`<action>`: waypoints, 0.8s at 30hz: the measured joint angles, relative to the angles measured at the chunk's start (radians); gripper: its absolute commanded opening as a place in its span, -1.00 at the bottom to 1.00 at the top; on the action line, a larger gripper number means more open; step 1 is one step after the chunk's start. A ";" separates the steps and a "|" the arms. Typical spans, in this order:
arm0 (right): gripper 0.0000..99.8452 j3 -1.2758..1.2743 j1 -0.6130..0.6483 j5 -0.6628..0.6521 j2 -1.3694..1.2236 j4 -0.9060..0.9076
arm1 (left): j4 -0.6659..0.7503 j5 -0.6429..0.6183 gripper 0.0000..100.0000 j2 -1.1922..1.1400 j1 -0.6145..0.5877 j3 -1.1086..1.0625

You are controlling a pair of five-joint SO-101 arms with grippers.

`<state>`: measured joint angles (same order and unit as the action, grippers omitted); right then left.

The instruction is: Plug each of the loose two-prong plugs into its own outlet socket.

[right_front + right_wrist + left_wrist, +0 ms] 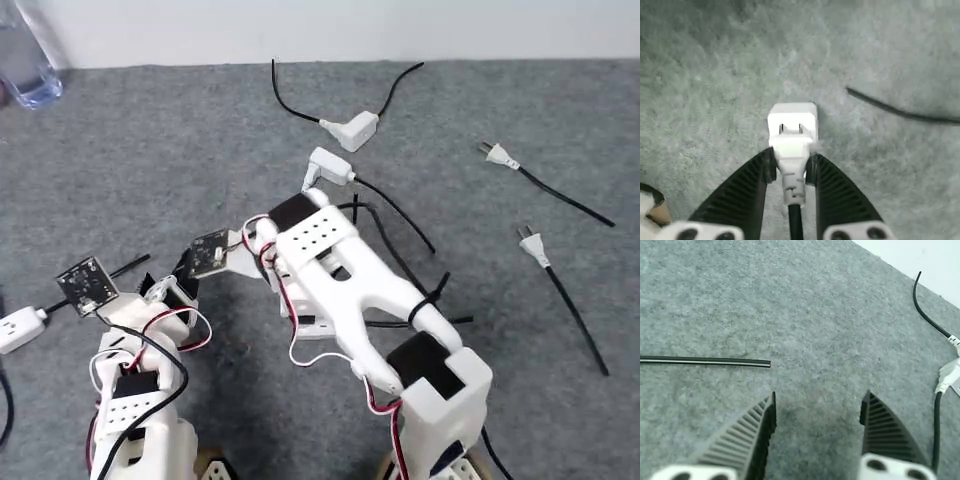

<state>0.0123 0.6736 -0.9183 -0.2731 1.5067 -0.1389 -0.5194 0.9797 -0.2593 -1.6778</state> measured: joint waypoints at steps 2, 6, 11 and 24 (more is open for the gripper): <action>-0.98 0.000 0.000 0.002 -0.005 0.000 | 0.000 0.000 -0.48 0.000 0.000 0.000; -0.98 0.000 0.000 0.006 -0.006 0.000 | 0.000 0.000 -0.48 0.000 0.000 0.000; -0.98 0.000 0.002 0.009 -0.008 0.000 | 0.000 0.002 -0.48 0.000 0.000 0.000; -0.98 0.002 0.032 0.034 -0.100 -0.048 | 0.000 0.002 -0.48 0.000 0.000 0.000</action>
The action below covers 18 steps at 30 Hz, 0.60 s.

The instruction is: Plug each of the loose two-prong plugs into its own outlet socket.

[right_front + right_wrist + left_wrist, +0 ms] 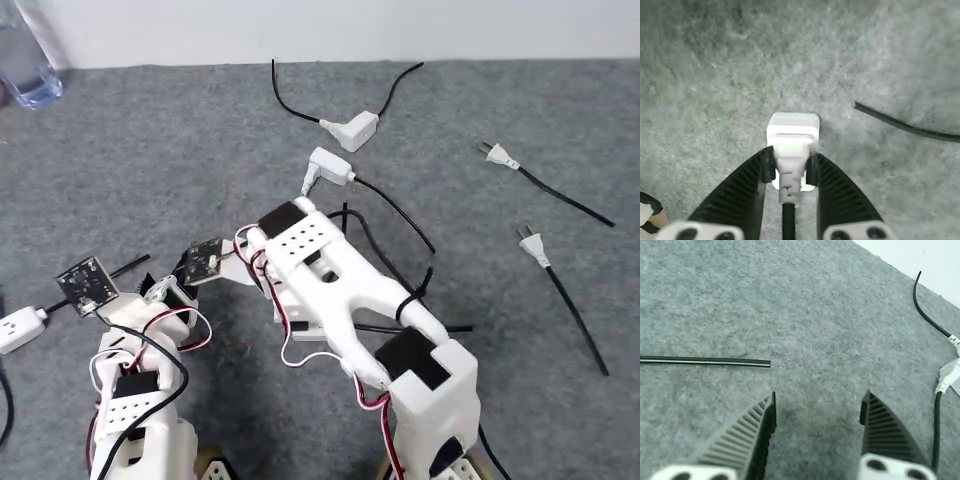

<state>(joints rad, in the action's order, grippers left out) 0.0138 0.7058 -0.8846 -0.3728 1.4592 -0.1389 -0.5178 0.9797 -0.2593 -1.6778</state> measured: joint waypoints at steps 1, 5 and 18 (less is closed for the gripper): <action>-0.98 0.000 0.002 0.000 -0.002 -0.003 | 0.000 0.000 -0.48 0.000 0.000 0.000; -0.98 0.000 0.002 0.000 -0.008 -0.008 | 0.000 0.000 -0.48 0.000 0.000 0.000; -0.98 0.003 0.002 0.002 -0.057 -0.028 | 0.000 0.000 -0.48 0.000 0.000 0.000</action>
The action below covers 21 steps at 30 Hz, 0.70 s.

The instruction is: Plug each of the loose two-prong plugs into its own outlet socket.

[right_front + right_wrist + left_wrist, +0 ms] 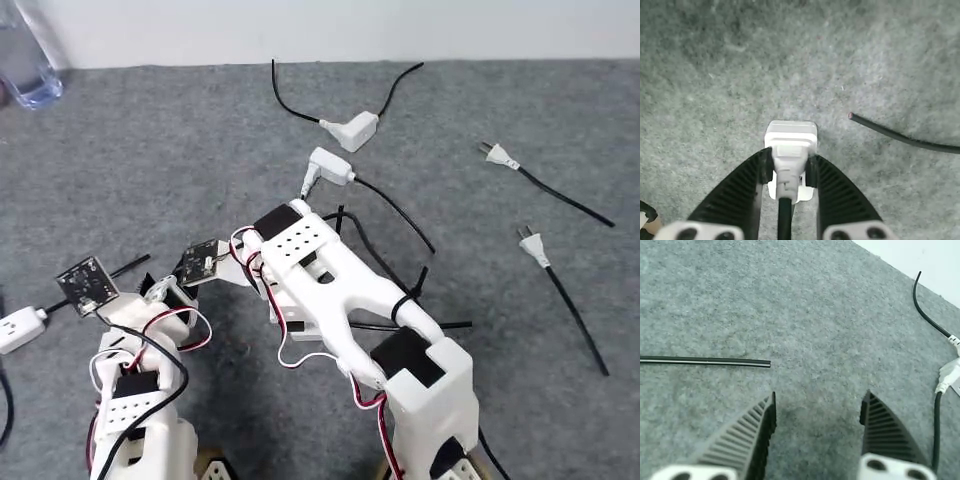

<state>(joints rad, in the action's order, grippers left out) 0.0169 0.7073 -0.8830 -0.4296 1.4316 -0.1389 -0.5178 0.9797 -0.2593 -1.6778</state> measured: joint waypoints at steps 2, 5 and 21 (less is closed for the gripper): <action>-0.98 0.000 0.000 0.000 0.000 0.000 | 0.000 0.000 -0.48 0.000 0.000 0.000; -0.98 0.000 0.000 0.000 0.000 0.000 | 0.000 0.000 -0.48 0.000 0.000 0.000; -0.98 0.002 0.000 0.000 0.000 0.009 | 0.000 0.000 -0.48 0.000 0.000 0.000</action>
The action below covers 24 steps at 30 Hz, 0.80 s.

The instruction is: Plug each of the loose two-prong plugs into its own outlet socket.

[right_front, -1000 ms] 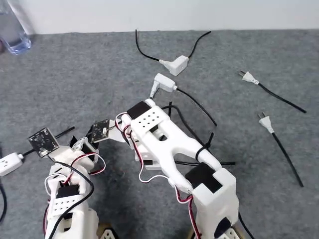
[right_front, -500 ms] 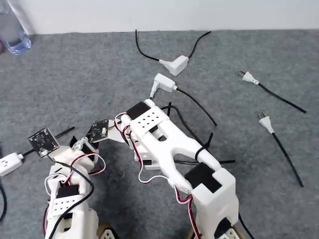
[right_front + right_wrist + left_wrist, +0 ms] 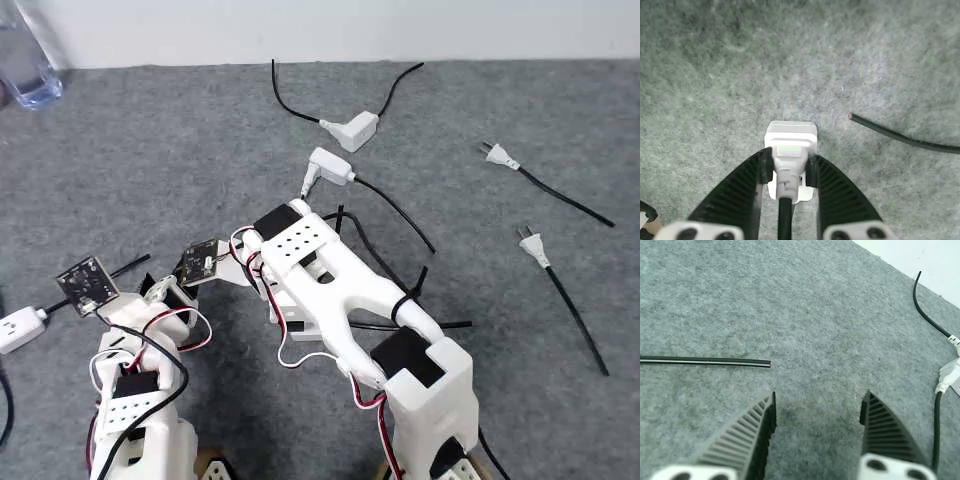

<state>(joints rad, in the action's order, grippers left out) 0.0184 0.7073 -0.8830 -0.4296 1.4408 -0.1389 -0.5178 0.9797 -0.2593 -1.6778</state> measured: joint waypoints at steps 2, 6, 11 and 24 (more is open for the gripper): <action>-0.98 0.002 0.000 0.000 0.000 0.015 | 0.000 0.000 -0.48 0.000 0.000 0.000; -0.73 -0.002 0.006 0.002 0.040 0.048 | 0.000 0.000 -0.48 0.000 0.000 0.000; -0.32 -0.035 0.028 0.002 0.089 0.106 | 0.000 0.000 -0.48 0.000 0.000 0.000; -0.27 -0.114 0.005 -0.015 0.091 0.087 | 0.000 0.000 -0.48 0.000 0.000 0.000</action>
<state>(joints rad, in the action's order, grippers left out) -0.0951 0.7119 -0.8984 -0.3391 1.5282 -0.1389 -0.5178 0.9797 -0.2593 -1.6778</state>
